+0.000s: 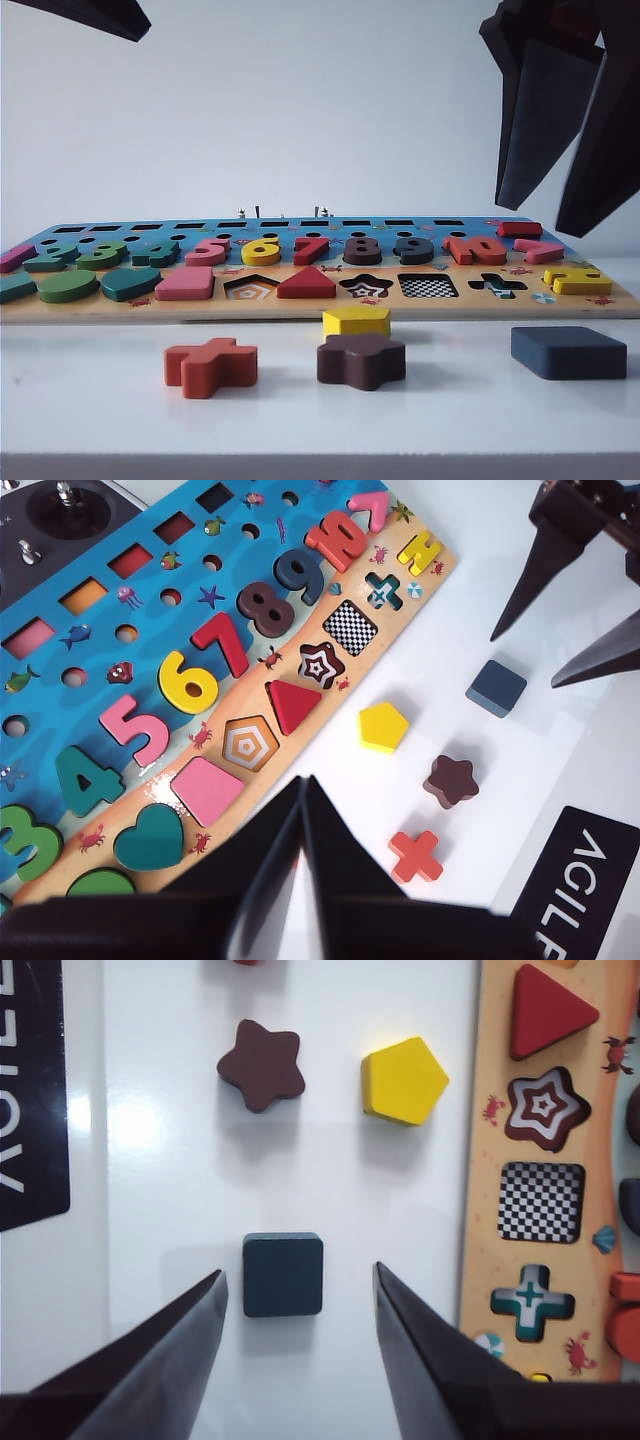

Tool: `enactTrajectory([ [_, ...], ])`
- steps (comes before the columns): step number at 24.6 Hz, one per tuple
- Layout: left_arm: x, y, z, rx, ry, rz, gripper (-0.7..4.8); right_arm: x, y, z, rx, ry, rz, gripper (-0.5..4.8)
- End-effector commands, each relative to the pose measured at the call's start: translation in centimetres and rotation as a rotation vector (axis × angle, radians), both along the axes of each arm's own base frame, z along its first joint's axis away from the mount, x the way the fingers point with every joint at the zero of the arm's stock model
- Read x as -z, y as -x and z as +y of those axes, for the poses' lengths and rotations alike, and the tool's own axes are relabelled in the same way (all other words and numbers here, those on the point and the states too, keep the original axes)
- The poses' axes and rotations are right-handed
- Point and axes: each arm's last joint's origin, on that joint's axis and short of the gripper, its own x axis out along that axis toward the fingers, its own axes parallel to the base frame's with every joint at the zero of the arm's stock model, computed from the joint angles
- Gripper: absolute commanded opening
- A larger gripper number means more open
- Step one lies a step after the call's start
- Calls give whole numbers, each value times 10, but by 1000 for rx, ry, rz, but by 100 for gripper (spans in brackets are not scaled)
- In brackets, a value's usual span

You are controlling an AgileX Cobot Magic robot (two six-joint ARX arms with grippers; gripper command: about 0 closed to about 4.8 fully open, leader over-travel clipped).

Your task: Insert the cube into the slot.

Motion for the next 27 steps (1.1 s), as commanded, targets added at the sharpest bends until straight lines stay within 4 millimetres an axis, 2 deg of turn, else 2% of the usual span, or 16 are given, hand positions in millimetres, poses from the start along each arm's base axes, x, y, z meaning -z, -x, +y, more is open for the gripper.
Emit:
enactTrajectory([
  [1,-2,0,0,2,14,-8,20,10,2,-1,-61,6,34,269],
  [9,-2,0,0,3,13,-7,20,29,4,-6,-50,39,60,269],
  [15,-2,0,0,3,13,-7,20,29,-4,-5,30,-12,34,270],
  [27,-2,0,-1,3,12,-6,20,35,-10,-4,46,-13,69,270],
])
